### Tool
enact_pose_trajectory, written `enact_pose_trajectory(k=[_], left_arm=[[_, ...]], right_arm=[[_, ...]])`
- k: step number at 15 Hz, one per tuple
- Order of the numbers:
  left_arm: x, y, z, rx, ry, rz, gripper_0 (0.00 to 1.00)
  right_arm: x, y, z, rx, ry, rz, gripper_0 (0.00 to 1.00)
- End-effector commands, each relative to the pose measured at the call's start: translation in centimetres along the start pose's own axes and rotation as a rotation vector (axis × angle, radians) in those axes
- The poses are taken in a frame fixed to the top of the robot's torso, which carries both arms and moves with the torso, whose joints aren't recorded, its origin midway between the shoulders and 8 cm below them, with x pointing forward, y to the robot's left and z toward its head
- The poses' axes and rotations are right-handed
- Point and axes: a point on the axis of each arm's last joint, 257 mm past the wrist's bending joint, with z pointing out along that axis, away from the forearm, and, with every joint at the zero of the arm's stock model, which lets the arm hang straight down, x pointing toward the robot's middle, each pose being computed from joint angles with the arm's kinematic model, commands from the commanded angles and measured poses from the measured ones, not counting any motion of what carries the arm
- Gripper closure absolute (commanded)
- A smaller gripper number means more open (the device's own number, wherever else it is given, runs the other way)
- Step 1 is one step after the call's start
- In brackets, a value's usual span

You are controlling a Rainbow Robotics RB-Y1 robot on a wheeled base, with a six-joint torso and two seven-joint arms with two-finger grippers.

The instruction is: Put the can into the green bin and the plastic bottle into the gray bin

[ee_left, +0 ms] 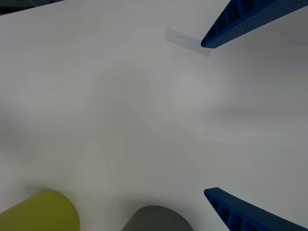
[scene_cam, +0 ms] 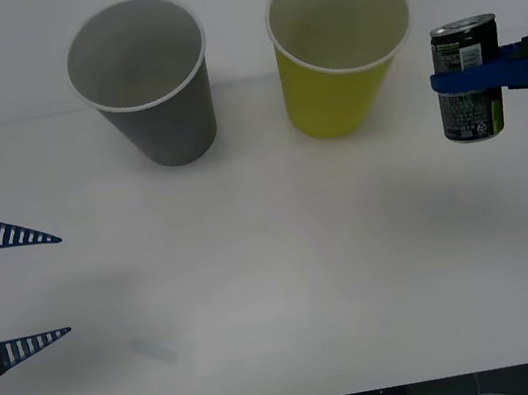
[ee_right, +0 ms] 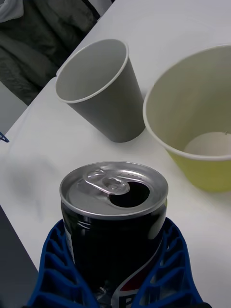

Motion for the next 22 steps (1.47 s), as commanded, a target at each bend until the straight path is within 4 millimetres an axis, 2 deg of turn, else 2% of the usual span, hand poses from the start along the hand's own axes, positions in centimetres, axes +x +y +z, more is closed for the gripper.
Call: enact_pose_trajectory(k=[1, 7, 12, 16, 18, 21, 22], left_arm=[[0.0, 0.0, 0.0, 0.0, 0.0, 0.0, 0.0], [0.0, 0.0, 0.0, 0.0, 0.0, 0.0, 0.0], [0.0, 0.0, 0.0, 0.0, 0.0, 0.0, 0.0], [0.0, 0.0, 0.0, 0.0, 0.0, 0.0, 0.0], [0.0, 0.0, 0.0, 0.0, 0.0, 0.0, 0.0], [0.0, 0.0, 0.0, 0.0, 0.0, 0.0, 0.0], [0.0, 0.0, 0.0, 0.0, 0.0, 0.0, 0.0]], right_arm=[[-1.7, -1.5, 0.4, 0.008, 0.059, -0.038, 1.0], [-6.2, -6.0, 4.0, 0.075, 0.156, -0.115, 1.0], [-9.6, -9.3, 9.4, 0.132, 0.196, -0.099, 1.0], [-11.2, -10.9, 13.5, 0.183, 0.223, -0.094, 1.0], [-11.3, -11.1, 14.8, 0.18, 0.231, -0.097, 1.0], [-11.2, -11.3, 15.1, 0.176, 0.236, -0.114, 1.0], [-11.2, -11.3, 15.1, 0.174, 0.237, -0.129, 0.84]])
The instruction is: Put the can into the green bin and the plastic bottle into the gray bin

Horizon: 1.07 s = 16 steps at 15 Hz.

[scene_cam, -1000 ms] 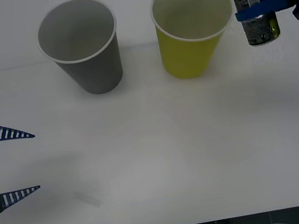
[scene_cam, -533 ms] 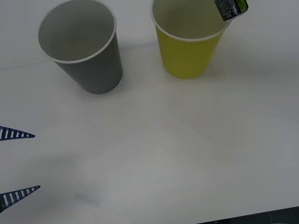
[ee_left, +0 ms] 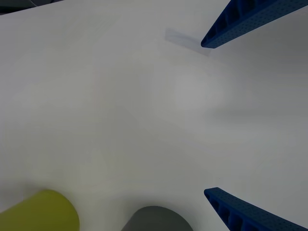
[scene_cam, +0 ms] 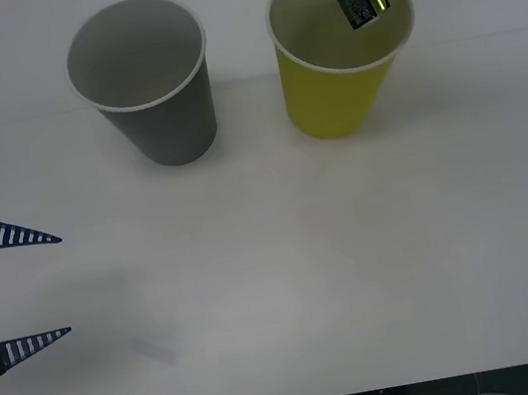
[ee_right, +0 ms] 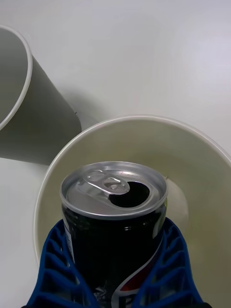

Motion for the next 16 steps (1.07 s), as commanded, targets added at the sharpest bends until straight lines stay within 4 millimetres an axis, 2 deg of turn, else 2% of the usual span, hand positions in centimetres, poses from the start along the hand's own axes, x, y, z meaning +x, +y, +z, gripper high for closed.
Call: enact_pose_trajectory(k=[1, 2, 3, 9, 12, 16], left_arm=[[0.0, 0.0, 0.0, 0.0, 0.0, 0.0, 0.0], [0.0, 0.0, 0.0, 0.0, 0.0, 0.0, 0.0], [0.0, 0.0, 0.0, 0.0, 0.0, 0.0, 0.0], [0.0, 0.0, 0.0, 0.0, 0.0, 0.0, 0.0], [0.0, 0.0, 0.0, 0.0, 0.0, 0.0, 0.0], [0.0, 0.0, 0.0, 0.0, 0.0, 0.0, 0.0]], right_arm=[[0.2, 0.0, 0.1, 0.001, 0.005, -0.034, 0.49], [0.4, -0.2, 0.1, 0.0, 0.009, -0.045, 0.17], [0.4, 0.0, 0.0, -0.005, 0.007, -0.042, 0.0], [0.3, 0.3, -0.7, -0.036, -0.001, -0.051, 0.0], [0.2, 0.5, -2.5, -0.082, -0.027, -0.091, 0.0], [1.7, 1.3, -5.2, -0.134, -0.049, -0.14, 0.0]])
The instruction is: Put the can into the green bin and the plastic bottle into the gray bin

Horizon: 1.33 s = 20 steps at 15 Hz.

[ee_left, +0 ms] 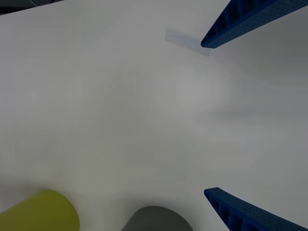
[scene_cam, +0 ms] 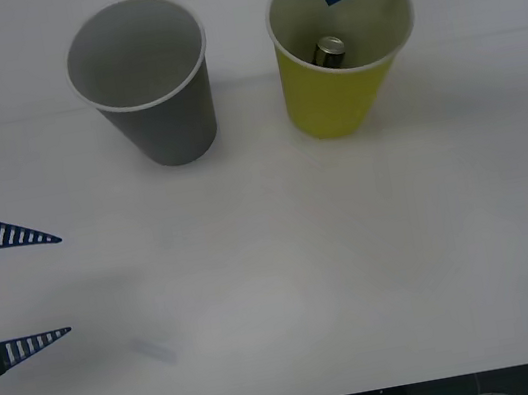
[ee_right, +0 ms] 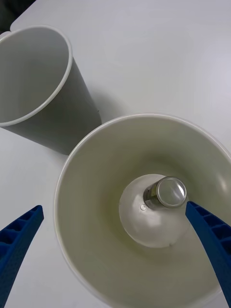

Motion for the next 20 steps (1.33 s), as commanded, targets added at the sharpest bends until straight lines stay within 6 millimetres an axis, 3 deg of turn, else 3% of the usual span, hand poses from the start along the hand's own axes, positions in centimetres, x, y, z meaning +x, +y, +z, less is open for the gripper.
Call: enact_pose_trajectory(k=[1, 4, 10, 20], left_arm=[[0.0, 0.0, 0.0, 0.0, 0.0, 0.0, 0.0], [0.0, 0.0, 0.0, 0.0, 0.0, 0.0, 0.0], [0.0, 0.0, 0.0, 0.0, 0.0, 0.0, 0.0], [0.0, 0.0, 0.0, 0.0, 0.0, 0.0, 0.0]], right_arm=[[0.9, 1.1, -1.8, -0.018, -0.016, -0.036, 0.0], [2.5, 2.4, -3.8, -0.036, -0.064, -0.126, 0.0], [9.1, 6.2, -7.0, -0.125, -0.123, -0.318, 0.0], [19.9, 9.6, -9.2, -0.127, -0.041, -0.569, 0.0]])
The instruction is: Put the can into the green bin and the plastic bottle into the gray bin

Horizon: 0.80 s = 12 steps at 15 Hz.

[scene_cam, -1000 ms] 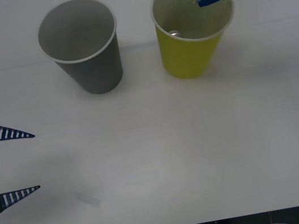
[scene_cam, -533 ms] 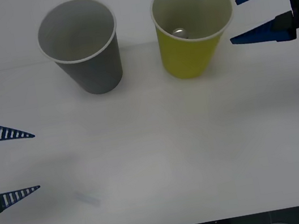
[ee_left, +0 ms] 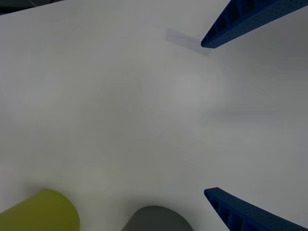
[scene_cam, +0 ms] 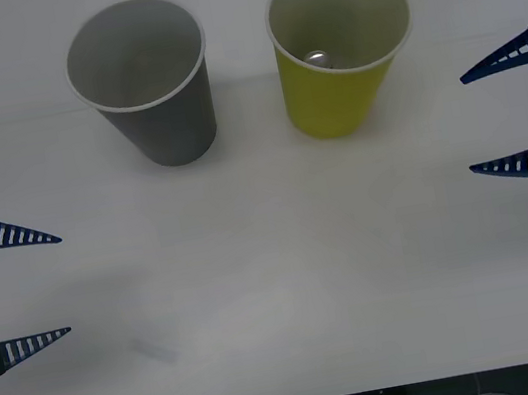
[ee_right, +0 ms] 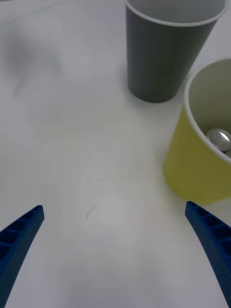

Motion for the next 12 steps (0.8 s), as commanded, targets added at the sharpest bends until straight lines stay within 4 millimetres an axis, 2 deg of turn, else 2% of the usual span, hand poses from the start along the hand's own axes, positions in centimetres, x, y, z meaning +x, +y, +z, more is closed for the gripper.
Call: enact_pose_trajectory(k=[1, 5, 8, 12], left_arm=[[0.0, 0.0, 0.0, 0.0, 0.0, 0.0, 0.0], [0.0, 0.0, 0.0, 0.0, 0.0, 0.0, 0.0], [0.0, 0.0, 0.0, 0.0, 0.0, 0.0, 0.0], [0.0, 0.0, 0.0, 0.0, 0.0, 0.0, 0.0]], right_arm=[[1.9, 2.0, -0.8, -0.024, 0.036, -0.039, 0.0], [4.3, 4.3, -1.6, -0.052, 0.122, -0.075, 0.0], [4.7, 5.5, -1.1, -0.06, 0.112, -0.071, 0.0], [5.3, 5.9, -0.9, -0.062, 0.115, -0.075, 0.0]])
